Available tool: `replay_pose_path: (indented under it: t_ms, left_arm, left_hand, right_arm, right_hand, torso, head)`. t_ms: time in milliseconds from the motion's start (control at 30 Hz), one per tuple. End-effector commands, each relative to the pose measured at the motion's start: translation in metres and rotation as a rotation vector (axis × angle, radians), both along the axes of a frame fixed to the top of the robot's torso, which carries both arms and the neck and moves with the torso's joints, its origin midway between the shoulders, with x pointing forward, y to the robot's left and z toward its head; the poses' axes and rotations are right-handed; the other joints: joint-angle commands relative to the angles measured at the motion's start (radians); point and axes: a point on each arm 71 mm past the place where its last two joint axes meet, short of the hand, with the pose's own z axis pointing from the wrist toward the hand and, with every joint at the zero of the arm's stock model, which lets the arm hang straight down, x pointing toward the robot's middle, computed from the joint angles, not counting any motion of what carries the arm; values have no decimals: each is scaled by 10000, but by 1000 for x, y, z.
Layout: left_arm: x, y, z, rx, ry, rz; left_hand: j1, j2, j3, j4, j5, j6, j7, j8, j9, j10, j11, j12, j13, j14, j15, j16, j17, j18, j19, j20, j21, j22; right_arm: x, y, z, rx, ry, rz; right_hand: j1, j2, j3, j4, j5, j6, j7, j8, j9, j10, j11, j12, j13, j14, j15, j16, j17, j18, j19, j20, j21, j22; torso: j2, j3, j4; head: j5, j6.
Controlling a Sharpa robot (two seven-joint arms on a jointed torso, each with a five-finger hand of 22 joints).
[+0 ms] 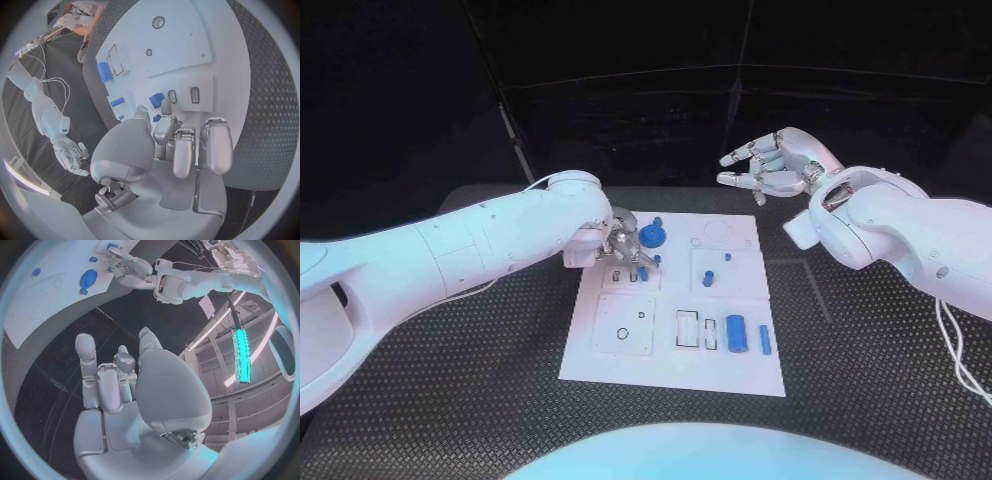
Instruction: Assemble the parts on the task board
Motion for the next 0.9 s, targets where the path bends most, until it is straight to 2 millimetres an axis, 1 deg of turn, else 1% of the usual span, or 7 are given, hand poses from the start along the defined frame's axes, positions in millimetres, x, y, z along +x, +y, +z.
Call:
replay_pose_path:
  t_ms: [33, 333, 600, 900]
  left_arm:
    - [0, 0, 0, 210, 140, -149]
    - [1, -1, -1, 276, 229, -197]
    - [1, -4, -2, 317, 309, -278]
    - [1, -6, -2, 334, 348, -333]
  left_hand:
    - [134, -2, -32, -48, 64, -94, -7, 47, 23, -85, 0, -33, -14, 1054, 12, 31, 2632, -97, -96, 6, -48, -6]
    - [387, 71, -7, -94, 128, -137, 2, 69, 107, -129, 10, -74, -60, 1054, 24, 31, 2632, -82, -143, 20, -89, -61]
    - [1135, 355, 314, -368, 266, -211, 7, 94, 256, -163, 12, -100, -86, 1054, 28, 31, 2632, -75, -170, 29, -112, -57]
    - [1264, 396, 395, -424, 275, -227, 4, 92, 283, -163, 9, -98, -82, 1054, 28, 31, 2632, -75, -172, 30, -113, -50]
  right_arm:
    - [0, 1, 1, -11, -42, 58]
    - [1, 2, 1, -15, -18, 82]
    - [1, 4, 1, -13, -2, 108]
    - [1, 5, 0, -17, 28, 147]
  right_hand:
    - [-13, 96, -67, -9, 77, 43, -33, 42, -6, 8, -38, -35, -20, 345, -74, -40, -12, 208, -36, -27, -66, -12]
    - [1, 116, -82, -2, 117, 42, -34, 51, -7, 17, -40, -29, -15, 350, -76, -41, -4, 209, -35, -30, -79, -26]
    - [27, 144, -99, 2, 166, 40, -36, 62, -8, 23, -43, -28, -17, 354, -79, -47, -4, 207, -22, -33, -84, -25]
    - [56, 168, -111, 1, 209, 38, -39, 71, -9, 31, -45, -23, -15, 356, -82, -56, -12, 207, -15, -36, -92, -29]
  torso:
    - [-5, 2, 1]
    - [7, 6, -6]
    - [6, 5, -7]
    - [9, 3, -5]
  head:
    - [4, -16]
    - [1, -31]
    - [-2, -58]
    - [-2, -73]
